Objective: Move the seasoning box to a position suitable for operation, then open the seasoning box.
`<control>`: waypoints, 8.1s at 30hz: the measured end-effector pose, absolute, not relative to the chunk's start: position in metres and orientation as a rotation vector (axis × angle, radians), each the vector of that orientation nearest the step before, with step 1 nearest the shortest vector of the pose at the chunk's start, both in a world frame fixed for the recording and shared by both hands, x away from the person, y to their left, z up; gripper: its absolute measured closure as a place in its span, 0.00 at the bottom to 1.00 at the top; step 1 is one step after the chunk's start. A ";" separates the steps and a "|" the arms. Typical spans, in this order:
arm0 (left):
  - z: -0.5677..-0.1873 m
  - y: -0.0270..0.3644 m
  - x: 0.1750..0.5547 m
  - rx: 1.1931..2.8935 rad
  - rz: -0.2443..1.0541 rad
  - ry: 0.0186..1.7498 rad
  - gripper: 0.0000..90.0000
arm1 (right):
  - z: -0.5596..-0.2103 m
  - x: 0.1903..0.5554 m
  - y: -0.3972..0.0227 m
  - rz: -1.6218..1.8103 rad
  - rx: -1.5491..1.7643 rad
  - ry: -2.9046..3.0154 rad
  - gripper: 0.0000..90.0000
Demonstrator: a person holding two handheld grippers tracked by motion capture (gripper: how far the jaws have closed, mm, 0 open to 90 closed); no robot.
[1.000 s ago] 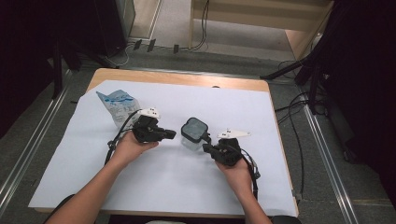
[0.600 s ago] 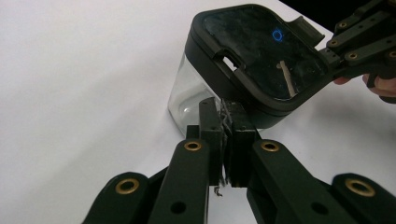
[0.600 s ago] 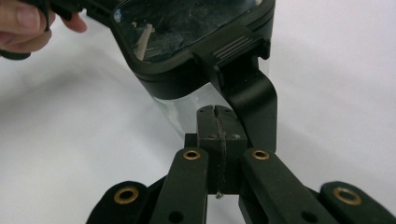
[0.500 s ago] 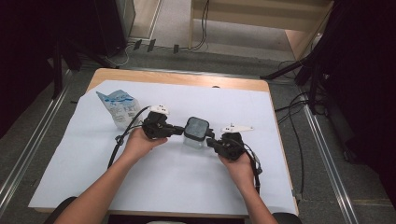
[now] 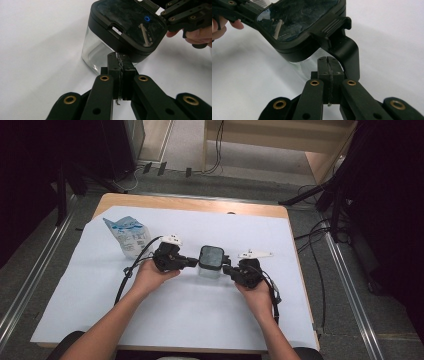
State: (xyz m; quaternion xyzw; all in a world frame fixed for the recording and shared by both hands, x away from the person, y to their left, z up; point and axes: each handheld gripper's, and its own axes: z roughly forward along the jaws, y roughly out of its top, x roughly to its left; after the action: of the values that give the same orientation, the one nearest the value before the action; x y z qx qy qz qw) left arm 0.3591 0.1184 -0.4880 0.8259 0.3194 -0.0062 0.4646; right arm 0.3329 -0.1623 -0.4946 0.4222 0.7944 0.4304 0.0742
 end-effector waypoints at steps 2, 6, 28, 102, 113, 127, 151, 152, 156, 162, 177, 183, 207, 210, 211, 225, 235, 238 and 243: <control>-0.489 0.119 0.359 2.027 -0.022 0.787 1.00 | -0.495 0.334 -0.163 1.295 1.264 2.385 1.00; -0.489 0.118 0.358 2.031 -0.026 0.790 1.00 | -0.497 0.338 -0.163 1.294 1.271 2.384 1.00; -0.489 0.143 0.358 2.028 -0.030 0.834 0.78 | -0.492 0.343 -0.156 1.290 1.209 2.438 0.92; -0.489 0.100 0.403 2.183 -0.054 0.417 0.14 | -0.483 0.356 -0.178 1.328 1.282 2.392 1.00; -0.488 0.099 0.401 2.180 -0.040 0.423 0.14 | -0.483 0.356 -0.179 1.328 1.287 2.391 1.00; -0.482 0.105 0.401 2.164 -0.035 0.413 0.17 | -0.484 0.357 -0.178 1.328 1.292 2.391 1.00; -0.467 0.118 0.396 2.148 -0.033 0.410 0.26 | -0.482 0.357 -0.179 1.339 1.299 2.398 1.00; -0.466 0.119 0.396 2.142 -0.037 0.404 0.27 | -0.482 0.357 -0.179 1.338 1.300 2.398 1.00; -0.462 0.121 0.396 2.131 -0.021 0.415 0.38 | -0.482 0.358 -0.179 1.338 1.299 2.398 1.00; -0.458 0.122 0.398 2.145 -0.035 0.434 0.52 | -0.483 0.358 -0.180 1.339 1.288 2.399 1.00; -0.441 0.110 0.401 2.138 -0.109 0.462 0.89 | -0.482 0.357 -0.179 1.339 1.306 2.398 1.00; -0.433 0.100 0.402 2.133 -0.128 0.470 0.95 | -0.483 0.357 -0.179 1.343 1.308 2.396 1.00; -0.422 0.058 0.406 2.138 -0.149 0.469 0.95 | -0.484 0.355 -0.179 1.344 1.313 2.374 1.00; -0.423 0.053 0.405 2.141 -0.147 0.470 0.95 | -0.484 0.354 -0.178 1.345 1.313 2.368 1.00; -0.423 0.051 0.405 2.143 -0.148 0.473 0.95 | -0.484 0.354 -0.178 1.346 1.314 2.364 1.00; -0.429 0.043 0.408 2.135 -0.168 0.486 0.95 | -0.485 0.353 -0.177 1.347 1.318 2.349 1.00; -0.428 0.049 0.406 2.159 -0.148 0.482 0.92 | -0.485 0.351 -0.177 1.334 1.291 2.355 1.00; -0.423 0.058 0.406 2.141 -0.141 0.493 0.91 | -0.485 0.351 -0.181 1.336 1.284 2.342 1.00; -0.418 0.076 0.404 2.109 -0.136 0.517 0.83 | -0.484 0.346 -0.189 1.361 1.291 2.329 0.89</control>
State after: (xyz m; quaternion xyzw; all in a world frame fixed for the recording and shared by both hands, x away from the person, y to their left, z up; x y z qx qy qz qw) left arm 0.4036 0.0760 -0.4183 0.8586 0.2102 -0.0553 0.4643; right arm 0.3459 -0.1888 -0.4841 0.4305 0.7765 0.4538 0.0757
